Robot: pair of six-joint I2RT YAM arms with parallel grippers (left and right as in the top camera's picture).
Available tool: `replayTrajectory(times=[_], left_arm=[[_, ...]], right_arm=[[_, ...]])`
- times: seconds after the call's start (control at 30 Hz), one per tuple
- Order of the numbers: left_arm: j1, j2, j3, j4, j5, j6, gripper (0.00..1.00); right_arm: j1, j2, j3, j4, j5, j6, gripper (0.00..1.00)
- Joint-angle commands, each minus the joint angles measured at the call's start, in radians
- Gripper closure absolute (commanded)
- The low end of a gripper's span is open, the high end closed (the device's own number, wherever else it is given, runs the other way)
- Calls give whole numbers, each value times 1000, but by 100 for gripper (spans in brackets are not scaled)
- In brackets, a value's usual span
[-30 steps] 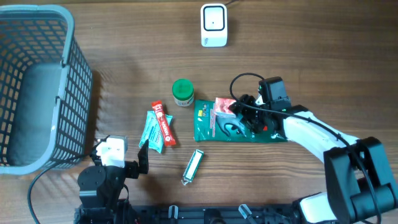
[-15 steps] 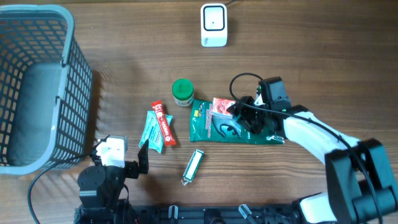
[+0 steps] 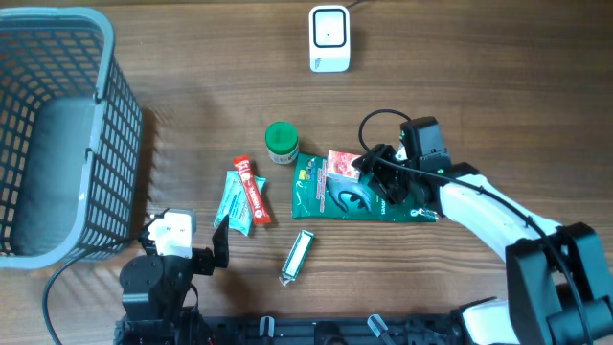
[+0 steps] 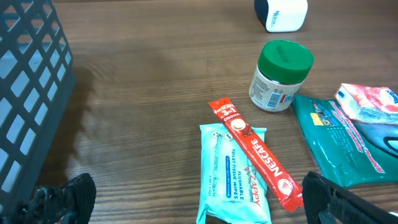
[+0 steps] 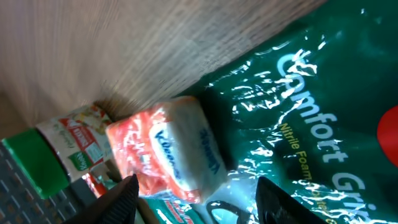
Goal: Scan the item barcode
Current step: 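Reach the right gripper to the Kleenex pack on the green pack and grasp it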
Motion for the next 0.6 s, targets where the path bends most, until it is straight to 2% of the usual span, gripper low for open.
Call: replayTrajectory(times=[0.0,0.37,0.47,0.5,0.53,0.57], left_arm=[[4,-3,-9,3,-9,-10,0],[4,-3,-9,3,-9,-10,0],[4,-3,-9,3,-9,-10,0],[4,-3,-9,3,-9,-10,0],[4,-3,-9,3,-9,-10,0],[4,-3,-9,3,-9,-10,0]], right_arm=[[21,42,-4,21,16,40,39],[42,100,-4,101,36,85,48],[42,178,-4,142,25,105,63],[42,193,-4,145,19,113,75],[42,204,-4,148,3,114,95],[42,205,-3,143,-3,111,96]])
